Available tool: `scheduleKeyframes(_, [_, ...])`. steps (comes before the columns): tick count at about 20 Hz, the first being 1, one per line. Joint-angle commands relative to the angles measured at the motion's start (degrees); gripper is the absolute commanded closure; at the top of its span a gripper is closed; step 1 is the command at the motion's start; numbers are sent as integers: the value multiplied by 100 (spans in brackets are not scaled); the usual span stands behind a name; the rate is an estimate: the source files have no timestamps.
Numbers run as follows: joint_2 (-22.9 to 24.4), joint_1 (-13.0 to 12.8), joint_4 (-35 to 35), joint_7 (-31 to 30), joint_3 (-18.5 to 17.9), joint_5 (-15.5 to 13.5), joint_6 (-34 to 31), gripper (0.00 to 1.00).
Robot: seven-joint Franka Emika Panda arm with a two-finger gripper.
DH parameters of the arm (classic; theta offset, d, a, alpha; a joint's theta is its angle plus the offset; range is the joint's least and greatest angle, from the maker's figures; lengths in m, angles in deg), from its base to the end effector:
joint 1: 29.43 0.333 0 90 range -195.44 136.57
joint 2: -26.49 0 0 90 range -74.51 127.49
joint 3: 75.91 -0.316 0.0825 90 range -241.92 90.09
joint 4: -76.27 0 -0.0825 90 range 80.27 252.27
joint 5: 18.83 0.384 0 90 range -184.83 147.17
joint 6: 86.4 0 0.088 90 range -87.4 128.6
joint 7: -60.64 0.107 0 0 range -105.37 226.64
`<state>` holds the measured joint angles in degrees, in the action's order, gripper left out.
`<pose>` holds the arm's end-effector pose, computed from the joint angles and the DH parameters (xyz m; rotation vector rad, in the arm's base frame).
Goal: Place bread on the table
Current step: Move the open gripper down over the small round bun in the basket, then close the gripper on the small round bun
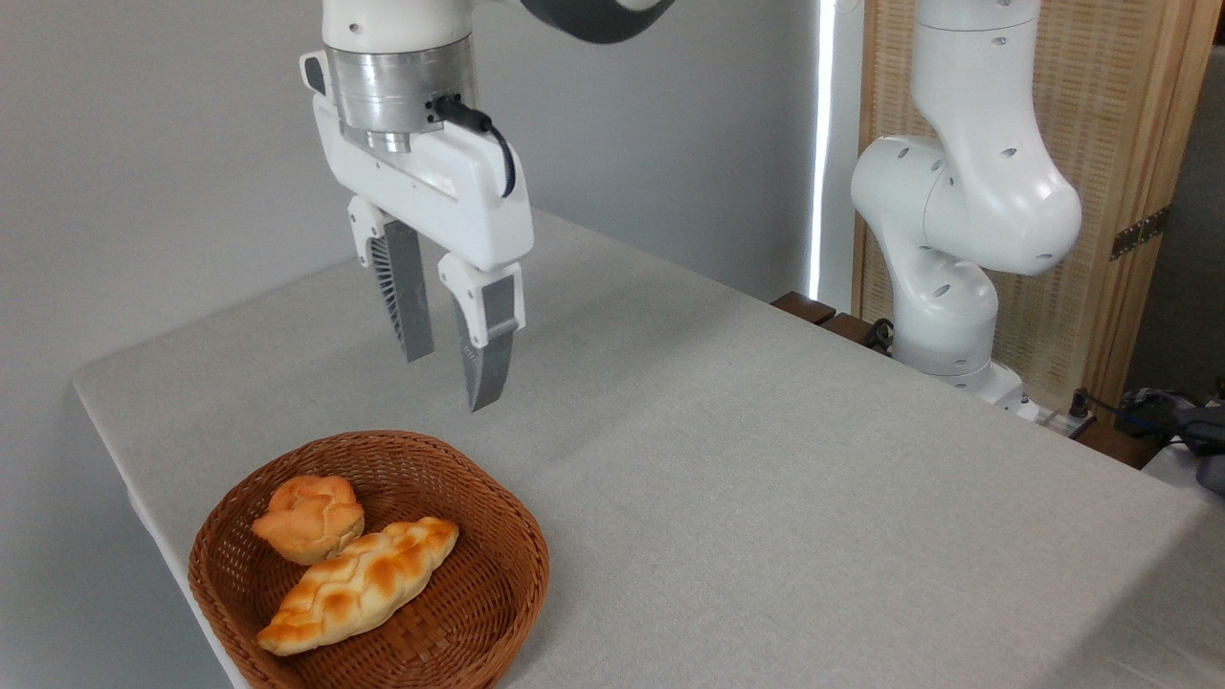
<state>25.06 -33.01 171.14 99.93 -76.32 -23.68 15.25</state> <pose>0.5774 -0.0394 0.5887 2.8840 -1.0985 0.1771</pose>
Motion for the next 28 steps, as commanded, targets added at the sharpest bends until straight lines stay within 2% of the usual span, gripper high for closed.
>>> scheduleKeyframes(1, [20, -29, 278, -80, 23, 10, 757, 0])
scheduleKeyframes(4, [-278, -73, 330, -98, 49, -358, 1399, 0])
scheduleKeyframes(6, [-471, -90, 365, -124, 268, -525, 1733, 0])
scheduleKeyframes(9, [-787, -99, 374, -343, 409, -798, 2339, 0])
scheduleKeyframes(12, [-973, -90, 374, -800, 602, -772, 2780, 0])
scheduleKeyframes(19, [-1254, -90, 383, -766, 734, -737, 2903, 0])
scheduleKeyframes(28, [-1579, -90, 533, -739, 875, -711, 3413, 0])
